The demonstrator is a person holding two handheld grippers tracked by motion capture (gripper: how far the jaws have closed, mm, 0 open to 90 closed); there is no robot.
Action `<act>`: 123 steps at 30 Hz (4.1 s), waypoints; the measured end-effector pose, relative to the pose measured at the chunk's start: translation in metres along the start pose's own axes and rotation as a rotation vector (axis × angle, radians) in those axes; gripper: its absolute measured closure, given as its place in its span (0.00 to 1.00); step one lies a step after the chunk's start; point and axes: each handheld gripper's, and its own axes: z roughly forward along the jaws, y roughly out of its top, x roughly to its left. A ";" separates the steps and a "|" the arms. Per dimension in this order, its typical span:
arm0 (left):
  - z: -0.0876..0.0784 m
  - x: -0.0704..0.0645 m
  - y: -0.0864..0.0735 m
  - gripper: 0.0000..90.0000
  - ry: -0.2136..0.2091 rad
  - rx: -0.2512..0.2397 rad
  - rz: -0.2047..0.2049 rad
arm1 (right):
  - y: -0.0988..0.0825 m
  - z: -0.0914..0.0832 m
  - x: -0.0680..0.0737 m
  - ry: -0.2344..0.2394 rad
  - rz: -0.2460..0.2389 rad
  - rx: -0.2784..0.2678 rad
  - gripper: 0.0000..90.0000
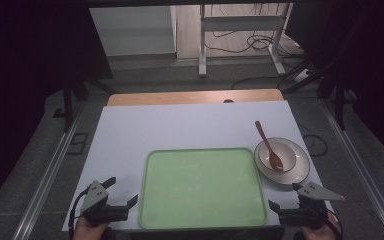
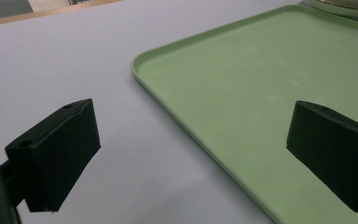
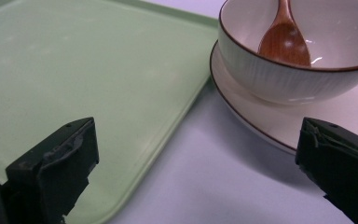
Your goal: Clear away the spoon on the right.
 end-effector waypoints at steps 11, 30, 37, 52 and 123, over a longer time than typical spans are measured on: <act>0.000 0.000 0.000 0.03 -0.001 -0.001 0.000 | 0.008 0.005 -0.001 -0.053 -0.023 0.021 0.00; 0.000 -0.001 0.000 0.04 0.004 -0.001 0.006 | 0.023 0.003 -0.005 -0.032 -0.032 -0.003 0.00; 0.000 -0.001 0.000 0.03 0.010 0.004 0.010 | 0.029 0.006 -0.008 -0.029 -0.031 0.025 0.00; 0.000 0.001 0.000 0.03 0.005 0.004 -0.008 | 0.050 0.009 -0.013 -0.012 -0.024 0.036 0.00; 0.001 0.002 0.000 0.04 -0.006 0.008 -0.022 | 0.148 0.122 -0.070 -0.090 -0.028 0.266 0.67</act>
